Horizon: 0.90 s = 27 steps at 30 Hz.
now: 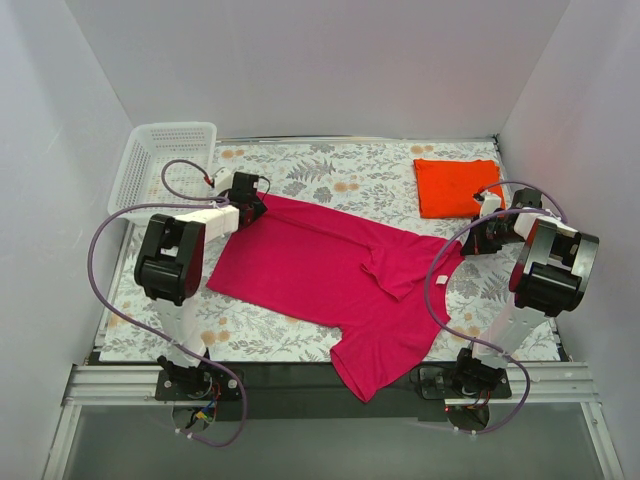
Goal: Fold and stack the t-shirts
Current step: Fold the tshirt
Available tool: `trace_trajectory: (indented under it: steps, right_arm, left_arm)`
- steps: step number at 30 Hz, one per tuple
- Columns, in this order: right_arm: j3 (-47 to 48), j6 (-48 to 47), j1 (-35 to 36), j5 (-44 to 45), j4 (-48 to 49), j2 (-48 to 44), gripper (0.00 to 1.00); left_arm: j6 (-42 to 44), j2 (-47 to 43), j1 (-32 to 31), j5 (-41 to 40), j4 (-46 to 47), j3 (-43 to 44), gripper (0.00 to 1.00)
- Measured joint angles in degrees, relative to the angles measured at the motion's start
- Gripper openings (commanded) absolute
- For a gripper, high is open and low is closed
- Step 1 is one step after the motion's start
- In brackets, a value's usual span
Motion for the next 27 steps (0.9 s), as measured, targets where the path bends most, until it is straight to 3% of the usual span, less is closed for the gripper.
trace_trajectory:
  steps: [15, 23, 25, 27]
  right_arm:
    - [0.02, 0.00, -0.07, -0.44, 0.02, 0.15, 0.01]
    - [0.02, 0.00, -0.07, -0.55, 0.04, 0.17, 0.01]
    - [0.02, 0.00, -0.07, -0.55, 0.02, 0.17, 0.01]
    - [0.02, 0.00, -0.07, -0.55, 0.02, 0.17, 0.01]
  left_arm:
    - [1.07, 1.18, -0.15, -1.73, 0.00, 0.61, 0.00]
    - [4.72, 1.18, -0.26, -3.58, 0.07, 0.57, 0.00]
    - [5.81, 1.18, -0.26, -3.87, 0.11, 0.57, 0.04]
    - [7.13, 1.18, -0.26, -4.00, 0.37, 0.57, 0.16]
